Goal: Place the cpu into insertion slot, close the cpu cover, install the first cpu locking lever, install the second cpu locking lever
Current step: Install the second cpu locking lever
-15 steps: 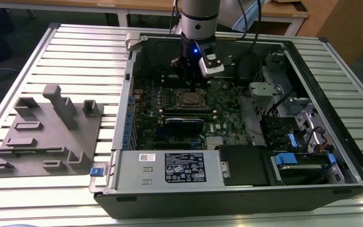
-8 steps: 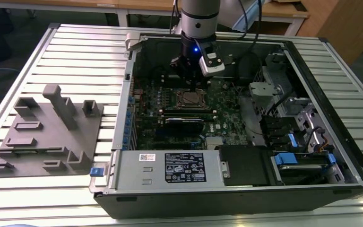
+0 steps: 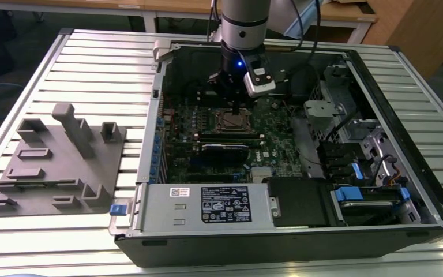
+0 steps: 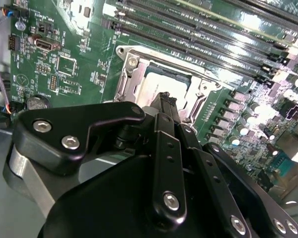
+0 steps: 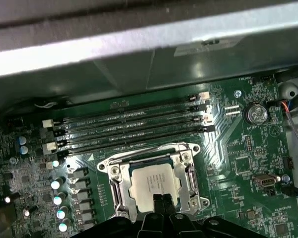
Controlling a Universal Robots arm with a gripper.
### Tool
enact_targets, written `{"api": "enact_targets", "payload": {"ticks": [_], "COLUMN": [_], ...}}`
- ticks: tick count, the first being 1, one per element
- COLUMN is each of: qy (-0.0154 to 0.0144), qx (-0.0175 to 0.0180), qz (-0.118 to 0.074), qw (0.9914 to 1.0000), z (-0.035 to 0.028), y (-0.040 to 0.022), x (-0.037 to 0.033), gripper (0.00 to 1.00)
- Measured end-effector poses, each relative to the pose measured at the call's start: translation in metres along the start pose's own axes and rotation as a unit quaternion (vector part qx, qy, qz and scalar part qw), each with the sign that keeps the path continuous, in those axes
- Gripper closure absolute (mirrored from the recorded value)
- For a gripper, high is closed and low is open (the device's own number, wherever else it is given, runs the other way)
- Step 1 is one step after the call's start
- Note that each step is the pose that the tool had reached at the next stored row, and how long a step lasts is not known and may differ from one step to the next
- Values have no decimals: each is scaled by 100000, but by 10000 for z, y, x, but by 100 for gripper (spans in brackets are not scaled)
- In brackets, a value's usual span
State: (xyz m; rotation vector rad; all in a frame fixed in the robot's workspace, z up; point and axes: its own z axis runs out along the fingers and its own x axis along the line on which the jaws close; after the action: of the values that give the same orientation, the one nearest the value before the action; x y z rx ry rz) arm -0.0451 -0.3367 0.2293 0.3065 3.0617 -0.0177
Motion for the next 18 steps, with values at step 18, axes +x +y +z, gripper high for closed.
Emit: {"api": "enact_targets", "payload": {"ticks": [18], "qy": [8], "qx": [-14], "qz": [2], "qw": [100000], "z": [-52], "y": [-60], "x": [-27], "gripper": [89]}}
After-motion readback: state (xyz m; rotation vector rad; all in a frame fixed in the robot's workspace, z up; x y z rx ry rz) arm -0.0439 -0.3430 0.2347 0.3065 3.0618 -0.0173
